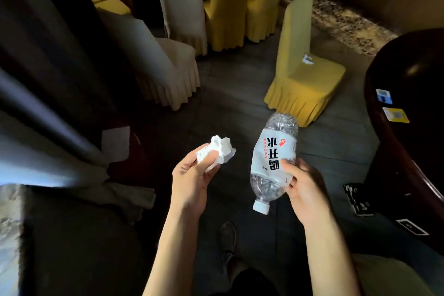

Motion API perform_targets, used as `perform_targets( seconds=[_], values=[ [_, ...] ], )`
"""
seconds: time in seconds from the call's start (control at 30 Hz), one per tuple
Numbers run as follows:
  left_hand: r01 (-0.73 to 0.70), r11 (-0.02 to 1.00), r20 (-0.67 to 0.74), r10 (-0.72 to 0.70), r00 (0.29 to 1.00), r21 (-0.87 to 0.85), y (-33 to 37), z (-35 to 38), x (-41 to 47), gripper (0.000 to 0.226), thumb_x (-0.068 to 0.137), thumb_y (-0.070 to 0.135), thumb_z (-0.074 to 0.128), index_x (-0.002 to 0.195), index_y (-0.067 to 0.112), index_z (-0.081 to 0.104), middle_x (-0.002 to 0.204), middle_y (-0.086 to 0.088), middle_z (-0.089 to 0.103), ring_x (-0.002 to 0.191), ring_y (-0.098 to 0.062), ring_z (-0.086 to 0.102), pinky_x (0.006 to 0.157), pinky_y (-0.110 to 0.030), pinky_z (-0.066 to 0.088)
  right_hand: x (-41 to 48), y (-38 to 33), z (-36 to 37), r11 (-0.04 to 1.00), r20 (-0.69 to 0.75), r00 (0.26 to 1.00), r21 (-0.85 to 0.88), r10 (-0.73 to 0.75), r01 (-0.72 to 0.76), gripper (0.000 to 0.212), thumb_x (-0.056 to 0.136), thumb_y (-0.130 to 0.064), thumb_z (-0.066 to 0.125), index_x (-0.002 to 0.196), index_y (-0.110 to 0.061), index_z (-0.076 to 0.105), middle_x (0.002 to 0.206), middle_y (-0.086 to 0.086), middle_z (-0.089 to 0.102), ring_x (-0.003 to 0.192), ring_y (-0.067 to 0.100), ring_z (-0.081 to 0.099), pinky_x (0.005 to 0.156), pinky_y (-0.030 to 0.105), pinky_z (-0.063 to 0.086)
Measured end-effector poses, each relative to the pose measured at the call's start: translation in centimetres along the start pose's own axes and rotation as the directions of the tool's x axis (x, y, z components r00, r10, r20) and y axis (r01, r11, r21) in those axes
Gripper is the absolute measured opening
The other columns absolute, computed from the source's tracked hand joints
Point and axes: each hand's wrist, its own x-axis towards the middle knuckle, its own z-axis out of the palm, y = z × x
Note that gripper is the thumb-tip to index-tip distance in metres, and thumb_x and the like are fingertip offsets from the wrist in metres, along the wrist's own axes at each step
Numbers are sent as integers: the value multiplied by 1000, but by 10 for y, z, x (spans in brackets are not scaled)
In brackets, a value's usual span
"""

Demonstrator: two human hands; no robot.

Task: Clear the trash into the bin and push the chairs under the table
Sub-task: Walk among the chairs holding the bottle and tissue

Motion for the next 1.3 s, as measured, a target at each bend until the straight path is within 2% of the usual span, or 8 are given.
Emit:
perform_targets(
  seconds=[0.27, 0.47, 0.63, 0.73, 0.83, 0.93, 1.13, 1.3],
  values=[
    [39, 998, 42, -41, 998, 47, 21, 92, 139, 25, 89, 3, 70, 114, 3, 72, 111, -19, 75, 104, -28, 73, 86, -31, 60, 131, -82, 33, 997, -49, 998, 64, -41, 44, 17, 96, -3, 62, 107, -11, 73, 105, 9, 80, 94, 21, 77, 79, 33, 58],
    [84, 991, 61, -90, 994, 100, 27, 141, 219, 28, 93, 1, 65, 120, 0, 68, 120, -24, 71, 115, -39, 68, 101, -49, 54, 204, -111, 41, 994, -82, 996, 96, -44, 52, 16, 96, -2, 62, 101, -14, 72, 97, 4, 81, 84, 17, 76, 69, 27, 58],
    [92, 990, 151, -108, 983, 111, 30, 187, 291, 20, 96, 5, 61, 112, 4, 72, 111, -19, 75, 103, -34, 73, 82, -38, 61, 267, -130, 43, 996, -119, 990, -35, -81, 78, 13, 99, -10, 59, 102, -16, 70, 97, 7, 77, 76, 9, 76, 64, 25, 60],
    [96, 986, 196, -121, 973, 133, 36, 216, 344, 18, 98, 11, 60, 110, 10, 74, 109, -11, 77, 103, -29, 73, 78, -34, 60, 309, -151, 53, 991, -146, 983, 54, -111, 120, 21, 100, -7, 55, 113, -9, 71, 103, 12, 80, 91, 25, 78, 67, 34, 63],
    [163, 976, 177, -188, 966, 145, 48, 250, 407, 24, 97, 7, 62, 119, 6, 69, 118, -15, 72, 109, -29, 70, 78, -37, 61, 358, -183, 68, 984, -194, 972, 95, -131, 151, 21, 99, -6, 56, 113, -9, 70, 103, 9, 81, 92, 22, 78, 63, 28, 61],
    [193, 970, 204, -221, 954, 149, 58, 288, 467, 26, 96, 4, 63, 121, 8, 68, 114, -10, 72, 97, -19, 73, 71, -31, 62, 410, -217, 85, 980, -215, 967, 111, -137, 164, 19, 99, -7, 57, 110, -13, 71, 102, 6, 81, 91, 19, 78, 64, 27, 62],
    [136, 962, 364, -218, 906, 238, 62, 352, 558, 21, 93, 0, 64, 113, 4, 70, 85, -4, 76, 78, -13, 73, 75, -30, 59, 496, -257, 107, 970, -285, 945, 136, -158, 203, 21, 96, -4, 59, 111, -11, 71, 104, 8, 80, 91, 19, 78, 64, 27, 61],
    [176, 944, 332, -267, 905, 278, 51, 396, 603, 20, 90, -3, 67, 108, 5, 66, 96, -11, 75, 85, -20, 73, 75, -32, 61, 544, -278, 100, 964, -343, 927, 153, -155, 218, 21, 95, -3, 60, 108, -13, 75, 104, 10, 80, 90, 19, 78, 63, 25, 60]
  ],
)
